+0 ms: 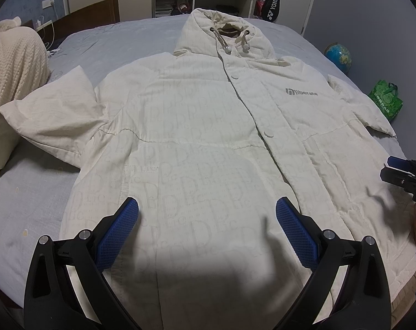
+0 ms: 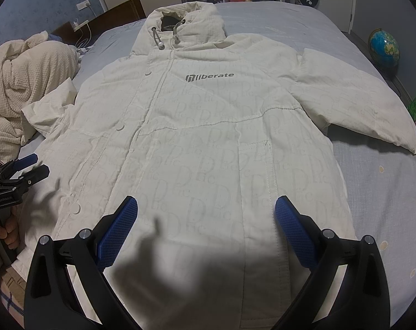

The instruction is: Fold large clothes

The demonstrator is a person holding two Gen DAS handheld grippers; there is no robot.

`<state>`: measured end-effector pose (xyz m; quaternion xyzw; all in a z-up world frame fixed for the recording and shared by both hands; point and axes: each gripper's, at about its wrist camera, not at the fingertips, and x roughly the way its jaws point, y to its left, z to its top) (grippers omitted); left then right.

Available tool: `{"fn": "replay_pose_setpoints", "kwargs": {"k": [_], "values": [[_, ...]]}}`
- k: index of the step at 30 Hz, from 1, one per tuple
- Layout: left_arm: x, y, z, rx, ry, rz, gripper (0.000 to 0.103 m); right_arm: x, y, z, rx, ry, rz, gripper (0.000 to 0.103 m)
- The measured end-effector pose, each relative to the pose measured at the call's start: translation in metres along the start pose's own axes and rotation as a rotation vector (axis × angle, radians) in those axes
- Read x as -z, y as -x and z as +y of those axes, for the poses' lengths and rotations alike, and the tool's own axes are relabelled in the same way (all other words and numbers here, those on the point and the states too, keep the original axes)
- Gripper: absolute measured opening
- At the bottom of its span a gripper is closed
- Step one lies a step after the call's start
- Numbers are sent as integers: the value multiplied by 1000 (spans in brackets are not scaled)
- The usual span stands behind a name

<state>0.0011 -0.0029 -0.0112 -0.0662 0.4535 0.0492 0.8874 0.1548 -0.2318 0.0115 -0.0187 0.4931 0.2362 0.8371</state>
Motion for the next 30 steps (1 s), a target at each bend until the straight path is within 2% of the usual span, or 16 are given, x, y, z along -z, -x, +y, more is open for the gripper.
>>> {"fn": "replay_pose_setpoints", "kwargs": {"k": [25, 30], "values": [[-4, -8, -1, -22, -5, 50, 96, 0, 3, -5, -4, -32, -1, 96], [-4, -11, -1, -25, -5, 58, 96, -2, 4, -16, -35, -88, -6, 96]]}}
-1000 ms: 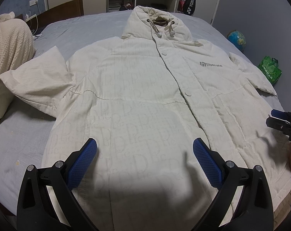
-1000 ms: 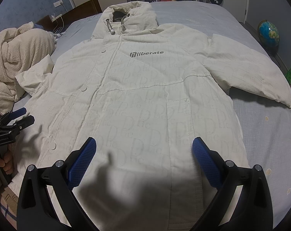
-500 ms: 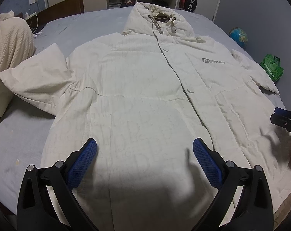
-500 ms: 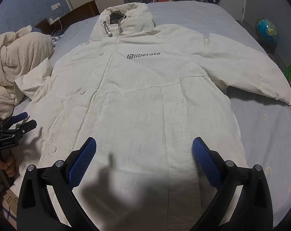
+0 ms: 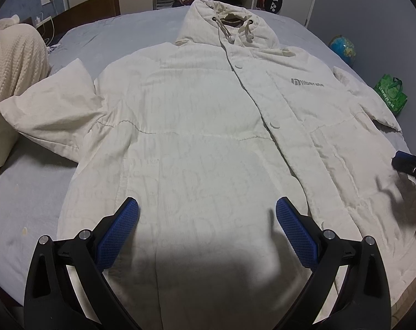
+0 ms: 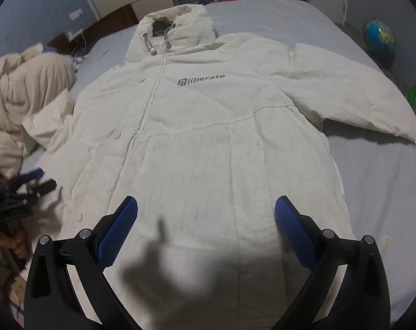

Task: Fold large clothes
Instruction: 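Grasp the jacket sleeve with the right tool and lift it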

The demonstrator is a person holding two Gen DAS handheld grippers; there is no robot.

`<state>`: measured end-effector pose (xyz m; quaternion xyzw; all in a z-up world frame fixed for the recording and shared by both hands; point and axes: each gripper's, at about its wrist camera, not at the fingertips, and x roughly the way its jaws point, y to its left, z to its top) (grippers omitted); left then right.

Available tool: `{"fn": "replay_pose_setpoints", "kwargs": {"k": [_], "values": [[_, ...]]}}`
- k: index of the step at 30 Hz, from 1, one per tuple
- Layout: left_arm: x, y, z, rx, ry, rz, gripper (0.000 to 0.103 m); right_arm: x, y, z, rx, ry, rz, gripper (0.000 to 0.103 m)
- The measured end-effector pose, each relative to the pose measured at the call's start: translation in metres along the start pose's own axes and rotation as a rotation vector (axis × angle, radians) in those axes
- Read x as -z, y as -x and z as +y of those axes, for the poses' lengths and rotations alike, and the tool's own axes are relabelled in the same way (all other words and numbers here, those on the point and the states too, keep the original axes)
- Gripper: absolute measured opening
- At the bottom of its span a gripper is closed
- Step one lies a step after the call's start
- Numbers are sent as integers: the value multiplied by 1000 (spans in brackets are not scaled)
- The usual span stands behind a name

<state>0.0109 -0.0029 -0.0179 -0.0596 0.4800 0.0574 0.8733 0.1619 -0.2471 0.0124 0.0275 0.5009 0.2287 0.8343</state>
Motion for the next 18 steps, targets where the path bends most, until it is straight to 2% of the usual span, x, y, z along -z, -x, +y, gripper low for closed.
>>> {"fn": "replay_pose_setpoints", "kwargs": {"k": [5, 9, 15, 18], "values": [[0, -7, 0, -17, 0, 30, 96, -15, 15, -43, -56, -153, -49, 96], [2, -17, -3, -50, -19, 74, 96, -28, 35, -109, -36, -298, -117, 96], [4, -23, -3, -57, -26, 93, 97, -39, 57, -225, -36, -545, -220, 93], [4, -27, -3, -60, -28, 107, 97, -40, 57, -274, -60, -668, -247, 83]]}}
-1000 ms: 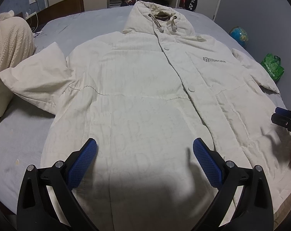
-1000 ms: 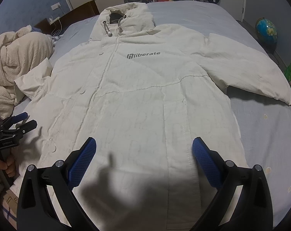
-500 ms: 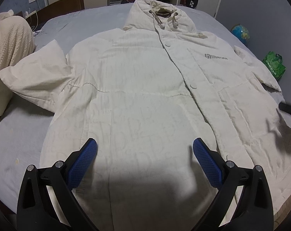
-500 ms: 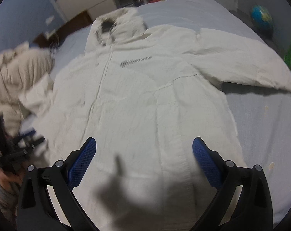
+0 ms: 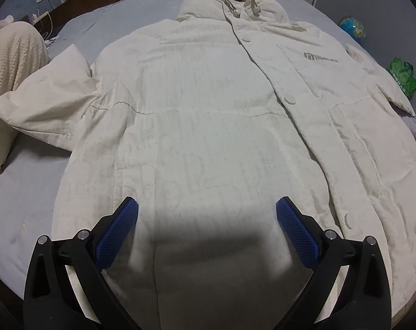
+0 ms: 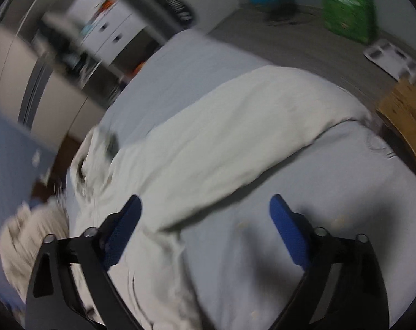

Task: Fold large clothes
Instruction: 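Grasp the jacket sleeve with the right tool and lift it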

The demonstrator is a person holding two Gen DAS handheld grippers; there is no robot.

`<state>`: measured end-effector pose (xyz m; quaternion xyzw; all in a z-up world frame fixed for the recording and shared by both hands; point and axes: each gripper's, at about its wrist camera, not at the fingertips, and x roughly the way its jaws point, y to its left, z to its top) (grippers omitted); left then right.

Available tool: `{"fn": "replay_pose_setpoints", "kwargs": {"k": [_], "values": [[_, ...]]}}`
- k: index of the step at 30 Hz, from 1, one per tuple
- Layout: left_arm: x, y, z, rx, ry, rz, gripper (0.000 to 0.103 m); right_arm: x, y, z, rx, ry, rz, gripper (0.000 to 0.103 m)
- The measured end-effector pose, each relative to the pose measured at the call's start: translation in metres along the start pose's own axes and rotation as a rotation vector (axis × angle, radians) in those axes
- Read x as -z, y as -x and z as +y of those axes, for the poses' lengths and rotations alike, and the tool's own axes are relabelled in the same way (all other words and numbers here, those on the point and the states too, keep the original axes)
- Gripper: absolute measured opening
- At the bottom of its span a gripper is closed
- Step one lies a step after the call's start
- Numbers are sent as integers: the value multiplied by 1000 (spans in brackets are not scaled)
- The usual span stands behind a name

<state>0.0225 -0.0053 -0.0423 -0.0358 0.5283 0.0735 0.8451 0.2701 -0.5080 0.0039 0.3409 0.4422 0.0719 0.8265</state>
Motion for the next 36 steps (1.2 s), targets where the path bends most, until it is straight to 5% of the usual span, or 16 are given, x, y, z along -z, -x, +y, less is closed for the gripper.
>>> {"fn": "replay_pose_setpoints", "kwargs": {"k": [6, 15, 27, 30, 36], "values": [[-2, -4, -2, -6, -6, 9, 97, -23, -23, -53, -123, -245, 20, 79], [-2, -5, -1, -7, -7, 6, 97, -9, -78, -46, -276, -373, 65, 79], [-2, -6, -1, -10, -9, 6, 97, -54, -54, -120, -252, -653, -226, 62], [-2, -6, -1, -10, -9, 6, 97, -64, -56, -137, -271, -706, -235, 58], [-3, -5, -1, -7, -5, -6, 98, -74, -53, -135, -246, -648, -233, 14]]}}
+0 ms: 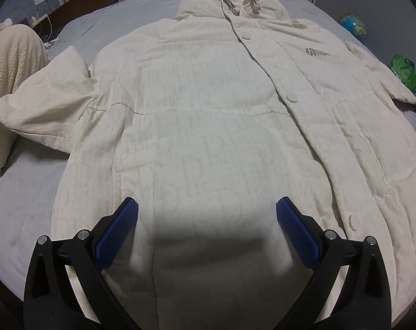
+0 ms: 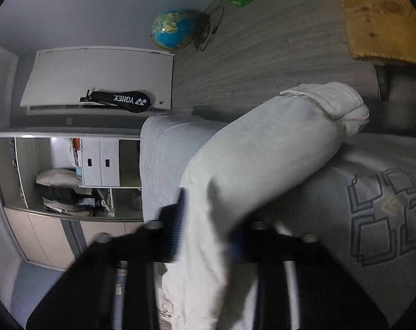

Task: Fold large clothes
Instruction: 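Grasp the jacket sleeve with the right tool and lift it, then fold the held sleeve across the jacket front with the right tool, release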

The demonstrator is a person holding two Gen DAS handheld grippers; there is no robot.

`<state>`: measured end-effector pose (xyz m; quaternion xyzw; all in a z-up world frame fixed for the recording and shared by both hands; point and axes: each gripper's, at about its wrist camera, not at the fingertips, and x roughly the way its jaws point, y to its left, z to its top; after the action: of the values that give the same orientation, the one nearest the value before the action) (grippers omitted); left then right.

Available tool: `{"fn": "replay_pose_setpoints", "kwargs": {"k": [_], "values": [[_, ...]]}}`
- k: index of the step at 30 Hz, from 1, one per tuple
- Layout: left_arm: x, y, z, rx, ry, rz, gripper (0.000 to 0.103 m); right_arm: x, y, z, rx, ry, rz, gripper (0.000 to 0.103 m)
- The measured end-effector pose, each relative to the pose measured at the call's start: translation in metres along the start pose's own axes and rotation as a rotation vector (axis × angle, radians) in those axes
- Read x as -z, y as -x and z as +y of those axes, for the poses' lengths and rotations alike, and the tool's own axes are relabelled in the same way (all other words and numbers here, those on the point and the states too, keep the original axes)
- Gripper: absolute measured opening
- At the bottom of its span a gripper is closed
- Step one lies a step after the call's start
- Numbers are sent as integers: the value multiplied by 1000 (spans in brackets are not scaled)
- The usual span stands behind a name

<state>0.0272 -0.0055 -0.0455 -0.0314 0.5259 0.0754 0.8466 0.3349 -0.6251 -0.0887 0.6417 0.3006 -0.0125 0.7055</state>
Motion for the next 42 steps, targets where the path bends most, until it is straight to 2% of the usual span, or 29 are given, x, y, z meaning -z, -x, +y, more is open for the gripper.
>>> {"fn": "replay_pose_setpoints", "kwargs": {"k": [2, 10, 15, 19, 23, 28, 32, 42], "values": [[-1, 2, 1, 7, 6, -12, 96, 1, 8, 3, -10, 32, -5, 6], [-9, 16, 12, 74, 86, -128, 96, 18, 24, 63, -87, 176, 5, 3], [-13, 21, 22, 100, 147, -169, 96, 55, 23, 119, -143, 289, 70, 3], [-16, 23, 32, 118, 200, -199, 96, 100, 15, 155, -172, 373, 143, 3], [-17, 26, 44, 120, 255, -219, 96, 144, 5, 176, -181, 440, 212, 3], [-19, 23, 55, 28, 309, -208, 96, 200, -7, 185, -180, 485, 296, 3], [-21, 22, 62, 17, 329, -218, 96, 243, -12, 188, -173, 541, 360, 3], [-23, 19, 63, 1, 302, -219, 96, 343, -32, 183, -105, 730, 536, 3]]}}
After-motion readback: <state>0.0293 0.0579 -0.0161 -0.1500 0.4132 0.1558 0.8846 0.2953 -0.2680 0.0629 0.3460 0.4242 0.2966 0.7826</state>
